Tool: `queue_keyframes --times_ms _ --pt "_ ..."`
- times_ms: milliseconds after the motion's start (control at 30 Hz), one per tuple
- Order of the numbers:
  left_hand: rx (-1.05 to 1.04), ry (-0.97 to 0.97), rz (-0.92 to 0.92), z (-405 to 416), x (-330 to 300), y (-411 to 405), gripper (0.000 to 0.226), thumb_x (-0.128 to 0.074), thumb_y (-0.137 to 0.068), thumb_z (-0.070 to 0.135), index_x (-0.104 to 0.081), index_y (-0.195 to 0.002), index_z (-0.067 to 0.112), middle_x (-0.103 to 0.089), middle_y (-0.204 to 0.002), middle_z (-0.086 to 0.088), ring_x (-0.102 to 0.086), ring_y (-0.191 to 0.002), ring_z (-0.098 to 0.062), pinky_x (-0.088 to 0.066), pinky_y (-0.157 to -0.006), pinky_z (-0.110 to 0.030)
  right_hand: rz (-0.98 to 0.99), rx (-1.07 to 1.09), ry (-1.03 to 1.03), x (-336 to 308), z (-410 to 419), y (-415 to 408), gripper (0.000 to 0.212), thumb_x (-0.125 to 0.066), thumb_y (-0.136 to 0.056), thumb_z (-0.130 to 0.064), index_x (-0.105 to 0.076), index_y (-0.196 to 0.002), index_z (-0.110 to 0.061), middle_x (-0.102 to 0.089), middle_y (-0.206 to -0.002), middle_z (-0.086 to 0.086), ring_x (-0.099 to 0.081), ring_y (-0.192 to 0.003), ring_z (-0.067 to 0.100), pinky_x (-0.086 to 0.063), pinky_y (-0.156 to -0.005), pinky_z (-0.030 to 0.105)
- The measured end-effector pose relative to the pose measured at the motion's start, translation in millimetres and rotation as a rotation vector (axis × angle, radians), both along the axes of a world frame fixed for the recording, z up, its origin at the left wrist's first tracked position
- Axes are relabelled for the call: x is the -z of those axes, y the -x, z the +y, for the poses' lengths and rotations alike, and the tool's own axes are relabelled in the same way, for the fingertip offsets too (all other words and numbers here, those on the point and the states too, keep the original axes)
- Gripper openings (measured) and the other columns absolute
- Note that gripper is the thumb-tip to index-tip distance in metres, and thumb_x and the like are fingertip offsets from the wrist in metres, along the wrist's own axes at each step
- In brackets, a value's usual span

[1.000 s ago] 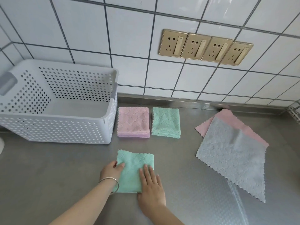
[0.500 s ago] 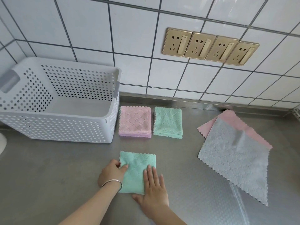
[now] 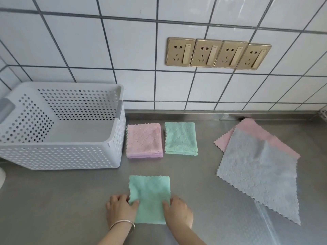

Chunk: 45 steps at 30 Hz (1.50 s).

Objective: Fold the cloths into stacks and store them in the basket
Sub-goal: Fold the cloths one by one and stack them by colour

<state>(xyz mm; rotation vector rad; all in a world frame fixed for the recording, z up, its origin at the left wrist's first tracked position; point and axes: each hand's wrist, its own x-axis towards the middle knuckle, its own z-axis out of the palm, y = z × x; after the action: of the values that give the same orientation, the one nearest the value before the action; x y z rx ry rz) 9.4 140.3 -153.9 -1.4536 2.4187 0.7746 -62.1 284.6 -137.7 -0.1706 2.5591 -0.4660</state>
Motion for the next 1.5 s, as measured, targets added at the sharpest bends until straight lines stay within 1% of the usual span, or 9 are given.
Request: queue_keyframes --times_ms 167,267,367,500,700,1000,1233,1400,1500 --pt "-0.167 -0.306 0.349 7.4 -24.4 17.3 0.018 -0.065 -0.081 0.023 -0.052 -0.091 0.015 -0.059 -0.092 -0.009 -0.059 -0.099 -0.031 -0.036 -0.073 -0.030 -0.031 0.093 0.144 -7.1 8.9 17.8 0.025 -0.039 -0.094 -0.031 -0.037 -0.070 -0.025 -0.044 -0.067 -0.007 -0.046 -0.072 0.020 -0.032 -0.054 0.023" --pt "-0.214 -0.426 0.542 12.1 -55.2 50.2 0.032 -0.066 -0.072 0.039 -0.048 -0.088 0.017 -0.059 -0.085 -0.004 -0.058 -0.086 -0.028 -0.037 -0.070 -0.031 0.002 0.149 0.378 -24.7 16.6 44.8 0.033 -0.041 -0.097 -0.021 -0.031 -0.066 -0.025 -0.040 -0.059 -0.004 -0.040 -0.057 0.017 -0.029 -0.047 0.021" --pt "-0.175 -0.501 0.682 12.6 -79.4 100.6 0.050 -0.065 -0.068 0.045 -0.042 -0.107 0.022 -0.059 -0.100 0.001 -0.057 -0.084 -0.015 -0.041 -0.076 -0.030 0.013 0.255 0.568 -49.1 19.5 91.2 0.026 -0.040 -0.098 -0.017 -0.038 -0.071 -0.018 -0.040 -0.060 -0.001 -0.033 -0.054 0.014 -0.027 -0.047 0.022" --pt "0.034 -0.379 0.751 11.2 -90.8 167.2 0.056 -0.055 -0.089 0.021 -0.031 -0.138 0.032 -0.046 -0.129 0.012 -0.047 -0.119 -0.011 -0.036 -0.097 -0.025 0.008 0.310 0.625 -64.1 13.3 154.8 0.029 -0.035 -0.099 -0.019 -0.035 -0.070 -0.019 -0.038 -0.065 -0.002 -0.034 -0.058 0.013 -0.026 -0.051 0.025" --pt "0.297 -0.139 0.541 7.4 -60.0 249.3 0.045 -0.048 -0.093 0.021 -0.041 -0.137 0.026 -0.049 -0.135 -0.011 -0.044 -0.125 -0.027 -0.034 -0.099 -0.028 0.016 0.405 0.540 -36.2 5.2 225.3 0.030 -0.033 -0.100 -0.022 -0.038 -0.070 -0.018 -0.042 -0.066 -0.001 -0.036 -0.057 0.013 -0.028 -0.050 0.026" --pt "0.493 0.165 0.181 6.5 -14.0 269.2 0.055 -0.046 -0.093 0.030 -0.027 -0.144 0.018 -0.038 -0.129 -0.016 -0.049 -0.113 -0.032 -0.042 -0.093 -0.035 -0.001 0.473 0.315 8.6 1.3 244.4 0.023 -0.038 -0.098 -0.028 -0.054 -0.105 -0.013 -0.064 -0.103 0.011 -0.058 -0.095 0.029 -0.042 -0.074 0.033" --pt "0.637 0.363 0.329 7.4 -22.0 259.6 0.056 -0.076 -0.067 0.011 -0.058 -0.119 0.001 -0.041 -0.132 -0.030 -0.045 -0.115 -0.048 -0.042 -0.099 -0.051 0.217 0.245 0.306 0.0 52.7 238.3 0.022 -0.056 -0.086 -0.026 -0.055 -0.106 -0.019 -0.053 -0.093 -0.007 -0.059 -0.091 0.018 -0.041 -0.070 0.028" --pt "0.794 0.553 0.573 29.3 -34.1 230.4 0.043 -0.072 -0.062 0.016 -0.064 -0.103 0.006 -0.046 -0.124 -0.026 -0.038 -0.117 -0.043 -0.027 -0.105 -0.044 0.590 -0.131 -0.100 18.5 135.7 172.3 0.036 -0.082 -0.041 -0.031 -0.064 -0.072 -0.026 -0.059 -0.070 -0.008 -0.059 -0.060 0.014 -0.047 -0.049 0.023" --pt "0.892 0.470 0.644 53.6 -30.9 211.5 0.031 -0.066 -0.065 0.018 -0.063 -0.096 0.015 -0.044 -0.121 -0.014 -0.044 -0.112 -0.035 -0.045 -0.095 -0.046 0.646 -0.159 -0.239 25.6 160.3 154.3 0.021 -0.072 -0.049 -0.016 -0.063 -0.069 -0.017 -0.058 -0.068 -0.001 -0.057 -0.056 0.020 -0.045 -0.044 0.028"
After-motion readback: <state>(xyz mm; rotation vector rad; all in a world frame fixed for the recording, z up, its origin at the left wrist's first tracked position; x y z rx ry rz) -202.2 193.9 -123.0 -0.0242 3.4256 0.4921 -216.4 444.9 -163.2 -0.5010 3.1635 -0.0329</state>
